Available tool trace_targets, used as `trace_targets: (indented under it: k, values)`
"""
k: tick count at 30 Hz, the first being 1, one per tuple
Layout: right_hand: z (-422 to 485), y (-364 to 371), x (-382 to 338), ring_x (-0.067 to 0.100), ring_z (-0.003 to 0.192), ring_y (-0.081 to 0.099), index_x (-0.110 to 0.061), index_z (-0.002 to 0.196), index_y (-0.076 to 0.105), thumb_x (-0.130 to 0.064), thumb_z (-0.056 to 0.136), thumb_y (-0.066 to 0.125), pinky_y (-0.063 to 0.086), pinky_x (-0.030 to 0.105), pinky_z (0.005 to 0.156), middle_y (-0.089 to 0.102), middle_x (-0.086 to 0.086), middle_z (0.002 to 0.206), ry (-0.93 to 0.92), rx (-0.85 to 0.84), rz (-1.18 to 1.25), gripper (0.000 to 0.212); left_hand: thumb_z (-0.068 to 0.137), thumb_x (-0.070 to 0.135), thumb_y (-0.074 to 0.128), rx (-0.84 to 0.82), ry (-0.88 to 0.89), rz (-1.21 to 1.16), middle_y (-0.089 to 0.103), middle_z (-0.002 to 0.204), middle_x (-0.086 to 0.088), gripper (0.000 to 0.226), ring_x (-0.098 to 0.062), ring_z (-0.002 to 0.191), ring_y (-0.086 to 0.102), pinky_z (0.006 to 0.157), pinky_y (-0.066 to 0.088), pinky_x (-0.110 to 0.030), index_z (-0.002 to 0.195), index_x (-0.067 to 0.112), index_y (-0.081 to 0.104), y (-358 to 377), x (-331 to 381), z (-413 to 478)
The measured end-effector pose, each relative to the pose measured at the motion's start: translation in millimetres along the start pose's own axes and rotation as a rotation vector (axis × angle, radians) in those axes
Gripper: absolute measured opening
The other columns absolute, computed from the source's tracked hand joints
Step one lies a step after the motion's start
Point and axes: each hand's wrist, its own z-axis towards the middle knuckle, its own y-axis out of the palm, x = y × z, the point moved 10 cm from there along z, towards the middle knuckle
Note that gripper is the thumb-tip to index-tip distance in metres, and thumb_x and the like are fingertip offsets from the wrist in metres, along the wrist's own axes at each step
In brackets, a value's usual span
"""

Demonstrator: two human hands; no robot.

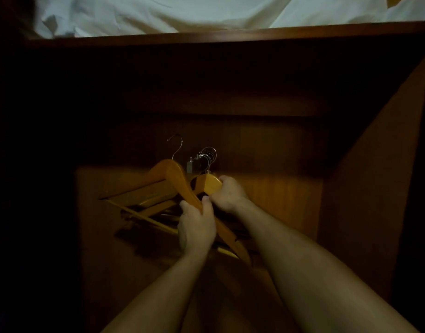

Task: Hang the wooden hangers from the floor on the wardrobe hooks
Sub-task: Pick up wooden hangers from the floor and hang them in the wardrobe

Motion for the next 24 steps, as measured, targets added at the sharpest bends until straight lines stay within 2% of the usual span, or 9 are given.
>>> trace_targets:
  k: [3,6,11,14,17,24]
  values:
    - [11.9,6.9,-2.8,0.021,0.099,0.059,-0.02,0.126,0.054,-0.019,0.088,0.074,0.048,0.033,0.079,0.06,0.001,0.108,-0.019,-0.037,-0.007,0.043,0.098,0.049,0.045,0.019,-0.012,0.005,0.064,0.076,-0.004,0.031,-0.02,0.062,0.064,0.057,0.055,-0.036,0.102,0.018,0.049,3.9,-6.1,5.6]
    - [20.9,15.2,-5.7,0.022,0.104,0.059,-0.02,0.139,0.048,-0.019,0.086,0.075,0.048,0.032,0.076,0.059,0.002,0.117,-0.031,-0.036,-0.02,0.059,0.099,0.047,0.045,0.046,-0.023,0.022,0.062,0.073,-0.001,0.031,-0.017,0.058,0.061,0.051,0.05,-0.031,0.103,0.017,0.049,3.2,-12.2,12.4]
    - [29.9,25.6,-6.3,0.021,0.098,0.059,-0.022,0.134,0.051,-0.021,0.086,0.075,0.043,0.027,0.062,0.06,0.001,0.114,-0.077,-0.017,-0.051,0.054,0.099,0.045,0.046,0.066,-0.034,0.058,0.059,0.071,0.001,0.031,-0.015,0.056,0.058,0.048,0.042,-0.027,0.102,0.014,0.049,1.3,-23.8,22.5]
    - [29.8,28.4,-7.6,0.021,0.097,0.061,-0.025,0.131,0.052,-0.024,0.084,0.076,0.053,0.031,0.071,0.062,0.001,0.114,-0.095,0.015,-0.103,0.053,0.099,0.046,0.045,0.084,-0.027,0.087,0.061,0.074,-0.001,0.032,-0.016,0.059,0.059,0.049,0.042,-0.027,0.102,0.014,0.05,-0.5,-27.7,26.3]
    - [25.5,30.2,-8.3,0.025,0.103,0.062,-0.029,0.137,0.047,-0.029,0.083,0.076,0.058,0.039,0.08,0.061,0.002,0.118,-0.097,0.038,-0.205,0.061,0.099,0.045,0.046,0.078,-0.035,0.091,0.062,0.077,-0.002,0.032,-0.016,0.062,0.06,0.05,0.042,-0.027,0.102,0.013,0.049,-0.9,-32.6,28.0]
    - [11.8,25.7,-12.5,0.027,0.107,0.062,-0.021,0.148,0.035,-0.035,0.09,0.07,0.05,0.034,0.073,0.06,0.006,0.119,-0.099,0.032,-0.42,0.069,0.099,0.047,0.044,0.048,-0.018,0.066,0.057,0.071,0.001,0.033,-0.014,0.056,0.056,0.048,0.041,-0.027,0.099,0.015,0.048,-3.2,-30.2,29.1]
